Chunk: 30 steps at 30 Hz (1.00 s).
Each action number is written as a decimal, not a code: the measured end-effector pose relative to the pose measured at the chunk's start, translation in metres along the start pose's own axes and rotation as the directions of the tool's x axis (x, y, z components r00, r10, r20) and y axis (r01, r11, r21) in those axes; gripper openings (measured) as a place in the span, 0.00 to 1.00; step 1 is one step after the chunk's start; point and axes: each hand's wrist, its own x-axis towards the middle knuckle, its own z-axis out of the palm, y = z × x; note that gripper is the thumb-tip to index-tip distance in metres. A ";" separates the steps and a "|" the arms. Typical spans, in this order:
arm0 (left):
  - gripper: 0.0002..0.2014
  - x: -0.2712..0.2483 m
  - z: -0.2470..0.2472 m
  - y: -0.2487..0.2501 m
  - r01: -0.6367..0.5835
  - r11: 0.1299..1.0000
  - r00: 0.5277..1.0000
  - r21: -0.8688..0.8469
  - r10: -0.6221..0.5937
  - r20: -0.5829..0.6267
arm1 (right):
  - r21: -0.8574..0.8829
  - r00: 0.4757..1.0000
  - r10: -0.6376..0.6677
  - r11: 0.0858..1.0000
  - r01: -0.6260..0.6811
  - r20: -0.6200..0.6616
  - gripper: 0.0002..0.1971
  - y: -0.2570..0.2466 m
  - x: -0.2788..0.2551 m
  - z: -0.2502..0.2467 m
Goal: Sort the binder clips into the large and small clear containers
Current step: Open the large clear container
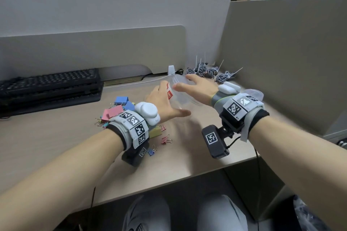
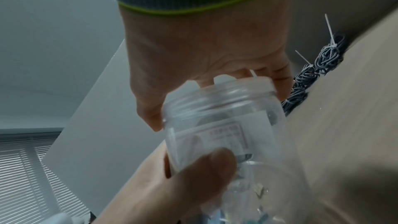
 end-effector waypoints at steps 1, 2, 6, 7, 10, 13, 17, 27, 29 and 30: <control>0.43 -0.001 -0.002 0.000 -0.003 1.000 1.000 0.022 0.002 0.007 | 0.009 1.000 -0.005 1.000 0.005 0.015 0.43 -0.002 -0.001 0.002; 0.41 -0.002 -0.005 0.000 0.000 1.000 1.000 0.030 -0.001 0.017 | 0.024 1.000 -0.008 1.000 0.008 0.029 0.44 -0.003 0.000 0.004; 0.37 -0.004 -0.016 -0.007 0.098 0.990 0.991 -0.102 -0.087 0.105 | 0.058 0.999 -0.039 0.998 0.037 0.032 0.48 -0.011 0.001 0.010; 0.36 -0.004 -0.019 -0.011 0.110 0.982 0.987 -0.152 -0.090 0.134 | 0.054 0.998 -0.055 0.997 0.053 0.038 0.47 -0.014 0.001 0.009; 0.39 -0.002 -0.027 -0.023 0.112 0.937 0.971 -0.331 -0.032 0.238 | 0.065 0.988 -0.124 0.991 0.119 0.089 0.39 -0.018 0.003 0.002; 0.39 -0.001 -0.035 -0.035 0.183 0.821 0.931 -0.541 0.033 0.364 | 0.135 0.971 -0.206 0.972 0.190 0.120 0.37 -0.023 0.006 -0.006; 0.38 -0.004 -0.048 -0.043 0.297 0.712 0.893 -0.636 0.029 0.450 | 0.214 0.964 -0.228 0.957 0.197 0.135 0.30 -0.033 0.008 -0.007; 0.51 -0.015 -0.060 -0.085 0.258 0.691 0.966 -0.676 -0.203 0.162 | -0.265 0.998 -0.038 0.963 0.052 0.058 0.44 0.005 0.031 -0.001; 0.50 -0.015 -0.063 -0.098 0.199 0.825 0.978 -0.529 -0.205 0.047 | -0.428 0.995 0.041 0.904 0.003 0.093 0.54 0.025 0.036 0.020; 0.47 -0.017 -0.064 -0.102 0.174 0.868 0.981 -0.464 -0.194 0.005 | -0.478 0.993 0.066 0.878 -0.010 0.100 0.56 0.035 0.039 0.028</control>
